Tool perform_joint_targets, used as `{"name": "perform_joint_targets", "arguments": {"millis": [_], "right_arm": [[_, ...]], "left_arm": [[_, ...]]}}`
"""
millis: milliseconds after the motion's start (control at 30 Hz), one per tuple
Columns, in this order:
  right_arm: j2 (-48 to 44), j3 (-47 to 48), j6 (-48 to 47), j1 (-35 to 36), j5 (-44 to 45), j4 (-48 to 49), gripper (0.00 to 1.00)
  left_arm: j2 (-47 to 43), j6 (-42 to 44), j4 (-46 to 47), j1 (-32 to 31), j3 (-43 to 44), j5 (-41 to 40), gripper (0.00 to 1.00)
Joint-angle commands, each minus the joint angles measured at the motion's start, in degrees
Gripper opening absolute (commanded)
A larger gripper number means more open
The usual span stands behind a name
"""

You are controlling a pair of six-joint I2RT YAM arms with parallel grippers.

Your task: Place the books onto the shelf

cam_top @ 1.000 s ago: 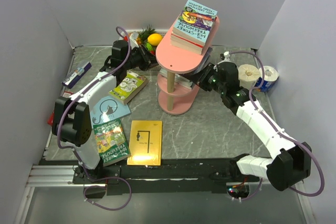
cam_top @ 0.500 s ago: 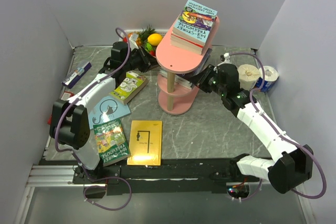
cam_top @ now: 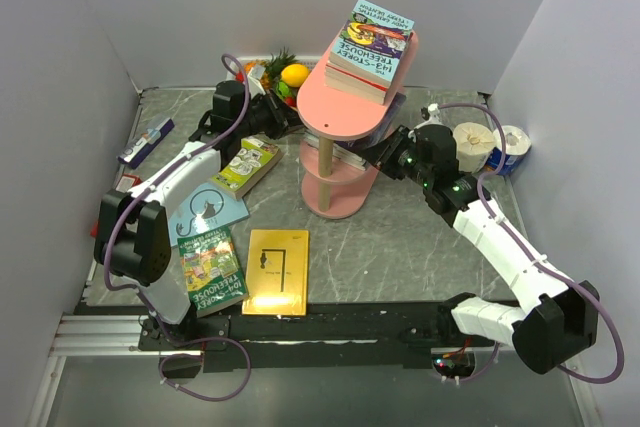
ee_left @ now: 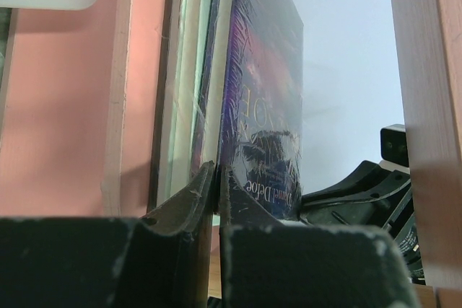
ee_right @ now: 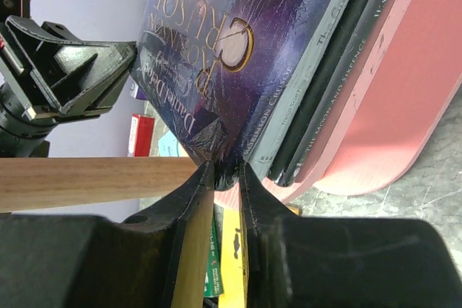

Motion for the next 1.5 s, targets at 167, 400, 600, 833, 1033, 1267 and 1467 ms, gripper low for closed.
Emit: {"name": "perform_joint_targets", "arguments": {"millis": [167,400,600,833,1033,1267,1467], "right_arm": [[-1.0,0.6,-1.4,2.1,-0.8,-1.9,0.33],[-3.3,1.1,-2.6,-0.7,0.6,-5.2,0.40],[-5.9,1.8,-4.3,-3.4,0.6,-7.1,0.50],[-7.6,2.0,-6.4,-3.8,3.7,-8.4,0.48],[-6.3,4.4,-8.5,-4.4,5.7,-9.6,0.08],[-4.5,5.2,-9.5,-4.5,5.3,-10.5,0.00],[-2.4,6.1,-9.8,-4.3,4.0,-10.2,0.00]], "left_arm": [[-2.8,0.5,-0.6,-3.7,1.4,5.6,0.13],[-3.1,0.7,-1.5,-2.0,2.0,5.5,0.16],[-3.6,0.7,-2.1,1.0,2.4,5.8,0.25],[-4.7,-0.1,-2.5,6.9,1.6,5.0,0.34],[-4.2,-0.3,-3.7,8.1,2.1,3.1,0.35],[-4.4,-0.7,-2.3,8.1,0.0,3.1,0.35],[-4.2,-0.8,-2.0,8.1,-0.5,3.7,0.34]]}}
